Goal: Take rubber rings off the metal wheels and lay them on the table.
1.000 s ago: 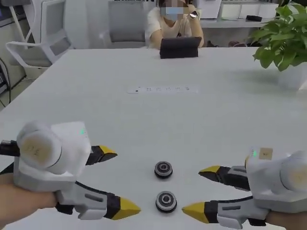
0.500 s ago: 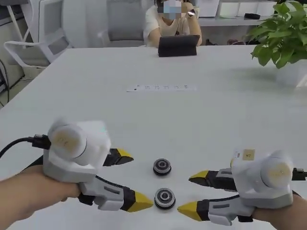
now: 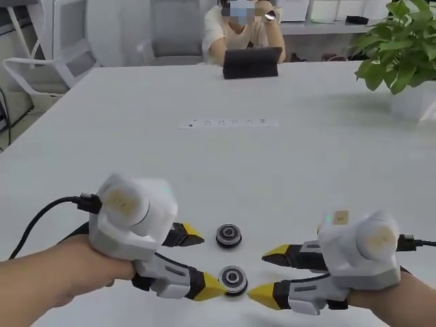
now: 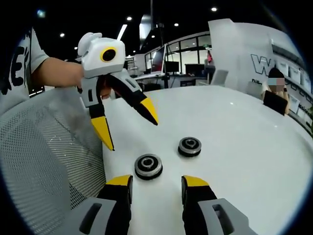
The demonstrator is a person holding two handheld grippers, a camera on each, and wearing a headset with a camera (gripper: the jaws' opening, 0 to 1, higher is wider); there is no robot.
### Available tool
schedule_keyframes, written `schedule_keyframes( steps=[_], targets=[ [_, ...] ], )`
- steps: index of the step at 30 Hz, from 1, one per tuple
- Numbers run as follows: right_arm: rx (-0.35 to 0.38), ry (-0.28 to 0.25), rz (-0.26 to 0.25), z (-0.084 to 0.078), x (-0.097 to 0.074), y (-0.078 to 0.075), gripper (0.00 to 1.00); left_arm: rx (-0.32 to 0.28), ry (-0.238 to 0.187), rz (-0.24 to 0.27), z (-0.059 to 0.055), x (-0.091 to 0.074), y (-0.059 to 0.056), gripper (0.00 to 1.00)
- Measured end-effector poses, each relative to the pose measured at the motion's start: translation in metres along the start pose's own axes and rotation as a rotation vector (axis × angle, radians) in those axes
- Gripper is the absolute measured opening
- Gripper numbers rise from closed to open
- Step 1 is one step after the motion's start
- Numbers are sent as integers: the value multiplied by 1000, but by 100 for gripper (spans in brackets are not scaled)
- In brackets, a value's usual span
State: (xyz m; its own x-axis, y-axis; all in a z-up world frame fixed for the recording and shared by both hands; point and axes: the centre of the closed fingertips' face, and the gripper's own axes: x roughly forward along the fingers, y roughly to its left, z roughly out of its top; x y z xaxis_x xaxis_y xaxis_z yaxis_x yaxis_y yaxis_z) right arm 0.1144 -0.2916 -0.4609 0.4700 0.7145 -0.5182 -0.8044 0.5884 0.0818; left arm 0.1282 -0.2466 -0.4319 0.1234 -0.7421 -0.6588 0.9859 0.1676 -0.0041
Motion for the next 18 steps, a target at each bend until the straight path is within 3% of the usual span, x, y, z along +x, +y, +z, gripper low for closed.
schedule_keyframes(
  steps=[18],
  targets=[
    [-49,28,41,-1,6,15,39,-15,47,-56,-9,27,-13,31]
  ],
)
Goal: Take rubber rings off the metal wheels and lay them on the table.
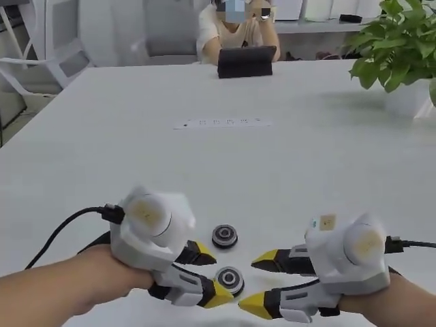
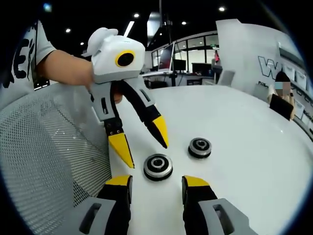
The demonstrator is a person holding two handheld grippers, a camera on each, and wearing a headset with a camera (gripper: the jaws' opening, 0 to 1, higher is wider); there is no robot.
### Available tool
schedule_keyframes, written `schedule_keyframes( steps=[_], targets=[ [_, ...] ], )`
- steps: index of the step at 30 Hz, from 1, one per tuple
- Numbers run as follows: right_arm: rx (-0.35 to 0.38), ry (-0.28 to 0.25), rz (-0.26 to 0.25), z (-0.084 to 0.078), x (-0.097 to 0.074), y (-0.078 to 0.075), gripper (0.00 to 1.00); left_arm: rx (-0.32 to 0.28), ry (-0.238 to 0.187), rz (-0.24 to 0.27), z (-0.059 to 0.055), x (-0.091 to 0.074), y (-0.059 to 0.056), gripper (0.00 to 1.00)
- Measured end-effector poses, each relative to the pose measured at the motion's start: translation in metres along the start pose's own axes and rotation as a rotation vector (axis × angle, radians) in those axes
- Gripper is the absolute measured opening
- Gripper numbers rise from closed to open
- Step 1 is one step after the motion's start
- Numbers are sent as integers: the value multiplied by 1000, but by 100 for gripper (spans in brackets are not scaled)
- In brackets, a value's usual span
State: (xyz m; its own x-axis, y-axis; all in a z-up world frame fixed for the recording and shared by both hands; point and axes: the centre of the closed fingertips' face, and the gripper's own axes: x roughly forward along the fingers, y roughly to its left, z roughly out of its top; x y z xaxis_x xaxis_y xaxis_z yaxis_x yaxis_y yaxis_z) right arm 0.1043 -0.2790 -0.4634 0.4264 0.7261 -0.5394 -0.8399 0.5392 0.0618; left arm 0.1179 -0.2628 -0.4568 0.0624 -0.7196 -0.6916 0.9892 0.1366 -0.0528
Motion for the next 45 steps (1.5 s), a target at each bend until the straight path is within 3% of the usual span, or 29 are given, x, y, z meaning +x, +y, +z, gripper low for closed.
schedule_keyframes(
  steps=[8,20,23,33,34,45],
  targets=[
    [3,10,0,-4,0,-1,38,8,13,-16,-1,4,-4,24],
    [5,16,2,-6,0,-1,38,54,9,25,3,6,1,10],
    [5,18,2,-6,1,-2,37,86,4,34,3,8,1,9],
    [14,11,3,-4,11,-2,35,66,-19,52,3,8,3,7],
    [16,8,4,-3,12,-2,34,90,-23,58,3,9,4,8],
    [45,-6,5,2,23,-4,29,73,-22,72,2,9,4,7]
  ],
)
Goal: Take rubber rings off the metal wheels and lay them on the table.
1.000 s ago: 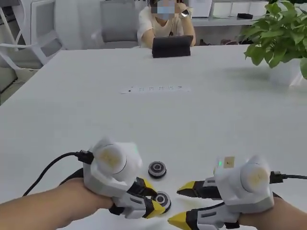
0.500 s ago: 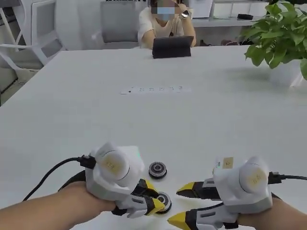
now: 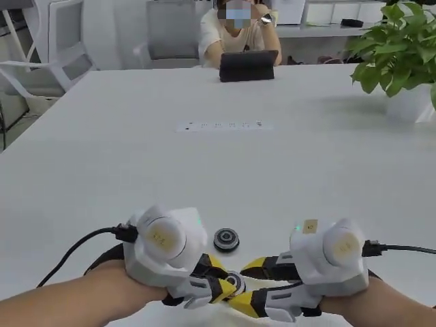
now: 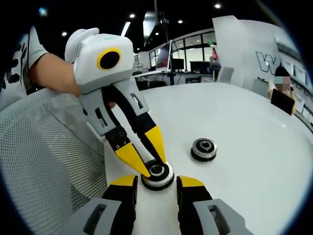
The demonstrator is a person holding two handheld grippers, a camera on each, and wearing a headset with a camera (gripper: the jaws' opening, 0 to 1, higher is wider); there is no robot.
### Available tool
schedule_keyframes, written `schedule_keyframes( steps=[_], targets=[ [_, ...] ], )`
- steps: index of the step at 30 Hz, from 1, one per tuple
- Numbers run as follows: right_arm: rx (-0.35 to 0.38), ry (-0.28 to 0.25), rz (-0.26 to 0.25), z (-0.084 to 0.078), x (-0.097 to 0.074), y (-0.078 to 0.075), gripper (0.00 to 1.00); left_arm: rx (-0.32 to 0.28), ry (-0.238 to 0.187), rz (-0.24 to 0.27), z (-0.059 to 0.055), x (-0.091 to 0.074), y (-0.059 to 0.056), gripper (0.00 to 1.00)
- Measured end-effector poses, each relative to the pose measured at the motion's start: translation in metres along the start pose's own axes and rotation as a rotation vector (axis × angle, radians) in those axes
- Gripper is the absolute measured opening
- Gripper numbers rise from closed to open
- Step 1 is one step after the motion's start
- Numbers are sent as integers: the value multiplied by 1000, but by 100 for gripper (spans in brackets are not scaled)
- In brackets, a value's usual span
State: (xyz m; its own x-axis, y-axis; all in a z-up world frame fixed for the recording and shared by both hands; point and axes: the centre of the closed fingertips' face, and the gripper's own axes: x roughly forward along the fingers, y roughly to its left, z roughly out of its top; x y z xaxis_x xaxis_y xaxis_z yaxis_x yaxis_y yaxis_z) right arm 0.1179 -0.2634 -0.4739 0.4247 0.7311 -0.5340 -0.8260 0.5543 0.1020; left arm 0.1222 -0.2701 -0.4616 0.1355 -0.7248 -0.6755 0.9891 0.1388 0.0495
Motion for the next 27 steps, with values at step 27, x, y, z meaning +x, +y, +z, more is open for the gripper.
schedule_keyframes(
  steps=[27],
  targets=[
    [66,-2,4,-9,-9,0,14,-8,-10,4,0,1,0,7]
  ],
)
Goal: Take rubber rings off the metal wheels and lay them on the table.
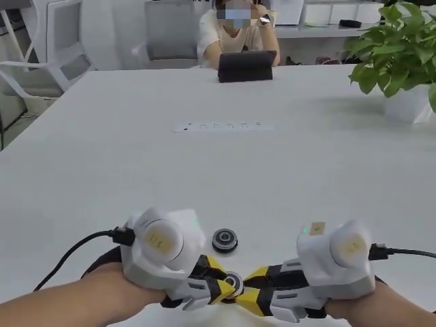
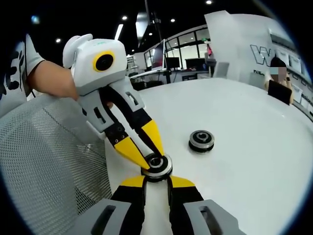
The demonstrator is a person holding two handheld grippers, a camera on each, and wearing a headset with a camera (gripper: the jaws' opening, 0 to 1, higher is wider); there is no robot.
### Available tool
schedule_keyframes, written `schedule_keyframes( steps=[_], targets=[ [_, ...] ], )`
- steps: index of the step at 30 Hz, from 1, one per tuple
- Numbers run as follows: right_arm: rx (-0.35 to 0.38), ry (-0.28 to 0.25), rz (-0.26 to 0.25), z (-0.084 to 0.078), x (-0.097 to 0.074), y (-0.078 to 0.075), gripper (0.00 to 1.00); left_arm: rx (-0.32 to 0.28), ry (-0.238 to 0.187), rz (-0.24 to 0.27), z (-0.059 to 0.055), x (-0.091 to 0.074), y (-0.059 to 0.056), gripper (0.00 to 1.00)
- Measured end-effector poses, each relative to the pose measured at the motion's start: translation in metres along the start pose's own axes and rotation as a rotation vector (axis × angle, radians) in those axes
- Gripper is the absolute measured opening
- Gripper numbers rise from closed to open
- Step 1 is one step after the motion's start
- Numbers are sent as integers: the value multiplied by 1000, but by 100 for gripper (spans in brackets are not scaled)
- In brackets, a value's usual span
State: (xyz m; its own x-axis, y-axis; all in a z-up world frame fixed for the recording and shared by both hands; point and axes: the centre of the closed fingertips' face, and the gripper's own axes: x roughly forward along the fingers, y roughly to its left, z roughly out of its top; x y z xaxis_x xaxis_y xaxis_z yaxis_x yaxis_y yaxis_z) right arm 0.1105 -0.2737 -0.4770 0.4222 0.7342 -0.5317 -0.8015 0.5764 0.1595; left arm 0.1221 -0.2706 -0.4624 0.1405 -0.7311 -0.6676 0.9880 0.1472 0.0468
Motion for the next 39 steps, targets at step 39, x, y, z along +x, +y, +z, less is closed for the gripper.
schedule_keyframes(
  steps=[39],
  targets=[
    [271,-91,-33,9,-9,-15,0,9,1,-4,1,1,-2,7]
  ],
)
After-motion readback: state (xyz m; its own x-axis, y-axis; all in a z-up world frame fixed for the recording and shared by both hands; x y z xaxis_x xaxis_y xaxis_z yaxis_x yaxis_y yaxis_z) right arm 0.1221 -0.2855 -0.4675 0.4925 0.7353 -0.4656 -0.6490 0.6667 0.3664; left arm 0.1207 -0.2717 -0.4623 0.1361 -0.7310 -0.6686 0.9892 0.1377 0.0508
